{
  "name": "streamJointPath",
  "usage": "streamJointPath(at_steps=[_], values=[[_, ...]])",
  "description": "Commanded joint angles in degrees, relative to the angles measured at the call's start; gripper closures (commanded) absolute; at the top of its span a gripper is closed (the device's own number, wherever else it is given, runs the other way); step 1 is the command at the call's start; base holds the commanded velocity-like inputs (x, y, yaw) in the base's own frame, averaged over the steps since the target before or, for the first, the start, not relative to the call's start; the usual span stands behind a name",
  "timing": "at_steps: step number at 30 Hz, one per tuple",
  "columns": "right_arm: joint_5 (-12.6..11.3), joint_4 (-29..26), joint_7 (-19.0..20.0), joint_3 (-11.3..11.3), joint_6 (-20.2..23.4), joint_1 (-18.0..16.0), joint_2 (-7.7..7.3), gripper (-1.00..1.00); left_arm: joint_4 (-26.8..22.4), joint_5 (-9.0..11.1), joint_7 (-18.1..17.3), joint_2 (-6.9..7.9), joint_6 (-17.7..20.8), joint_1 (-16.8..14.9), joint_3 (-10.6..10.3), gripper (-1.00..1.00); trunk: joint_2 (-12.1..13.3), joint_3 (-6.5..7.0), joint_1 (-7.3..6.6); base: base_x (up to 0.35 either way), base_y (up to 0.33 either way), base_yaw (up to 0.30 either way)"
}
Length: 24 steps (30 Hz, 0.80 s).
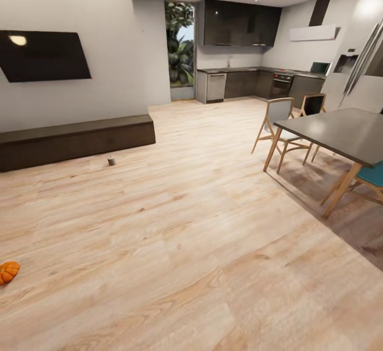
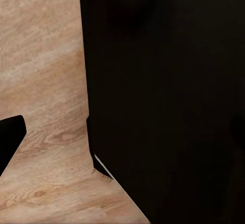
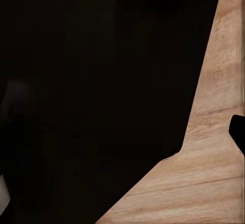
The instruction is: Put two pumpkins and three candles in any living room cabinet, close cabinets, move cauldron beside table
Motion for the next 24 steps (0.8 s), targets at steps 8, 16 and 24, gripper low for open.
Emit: streamJointPath(at_steps=[8, 16, 24], values=[[-0.12, 0.05, -0.06, 0.31, -0.31, 0.0, -0.02, -1.0, 0.19, 0.25, -0.12, 0.28, -0.15, 0.07, -0.03, -1.0, -0.02, -0.22, 0.03, 0.322, 0.0, 0.076], [-0.29, 0.05, -0.06, 0.3, -0.32, -0.01, 0.0, -1.0, 0.24, 0.55, -0.07, 0.52, -0.17, 0.22, 0.03, -1.0, -0.02, -0.23, 0.03, 0.324, 0.0, 0.002], [-0.31, 0.05, -0.06, 0.23, -0.32, 0.0, 0.0, -1.0, 0.24, 0.47, -0.07, 0.53, -0.15, 0.23, 0.05, -1.0, -0.02, -0.23, 0.03, 0.326, 0.0, 0.053]])
